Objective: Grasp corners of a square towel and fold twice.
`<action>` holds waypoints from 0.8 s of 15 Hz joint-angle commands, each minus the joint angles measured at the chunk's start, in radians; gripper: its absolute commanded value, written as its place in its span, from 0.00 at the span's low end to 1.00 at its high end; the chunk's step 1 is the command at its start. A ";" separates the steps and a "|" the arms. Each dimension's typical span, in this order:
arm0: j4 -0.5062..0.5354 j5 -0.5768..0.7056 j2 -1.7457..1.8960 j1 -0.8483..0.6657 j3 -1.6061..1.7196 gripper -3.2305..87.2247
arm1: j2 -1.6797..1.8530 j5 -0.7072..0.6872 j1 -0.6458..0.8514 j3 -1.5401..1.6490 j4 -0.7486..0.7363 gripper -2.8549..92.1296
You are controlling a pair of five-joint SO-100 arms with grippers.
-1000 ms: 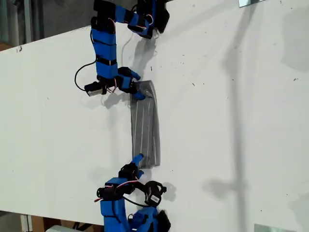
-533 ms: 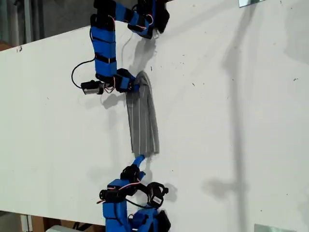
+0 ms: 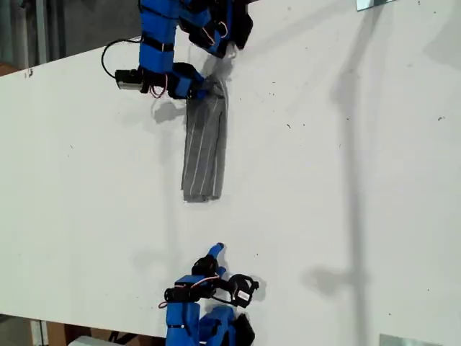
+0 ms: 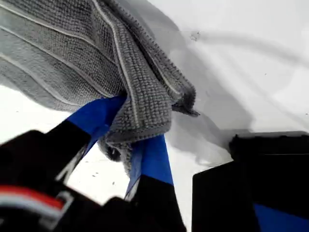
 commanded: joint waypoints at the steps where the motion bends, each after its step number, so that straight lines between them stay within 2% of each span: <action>1: -0.034 0.006 0.008 -0.034 0.012 0.36 | 0.244 0.084 -0.018 -0.034 0.166 0.03; 4: -0.107 0.040 -0.037 -0.080 0.066 0.36 | 0.368 0.193 -0.061 -0.066 0.244 0.03; 6: -0.114 0.060 -0.057 -0.094 0.057 0.36 | 0.426 0.232 -0.091 -0.132 0.285 0.03; 12: -0.120 0.083 -0.104 -0.120 0.037 0.36 | 0.238 0.031 -0.097 -0.482 0.278 0.03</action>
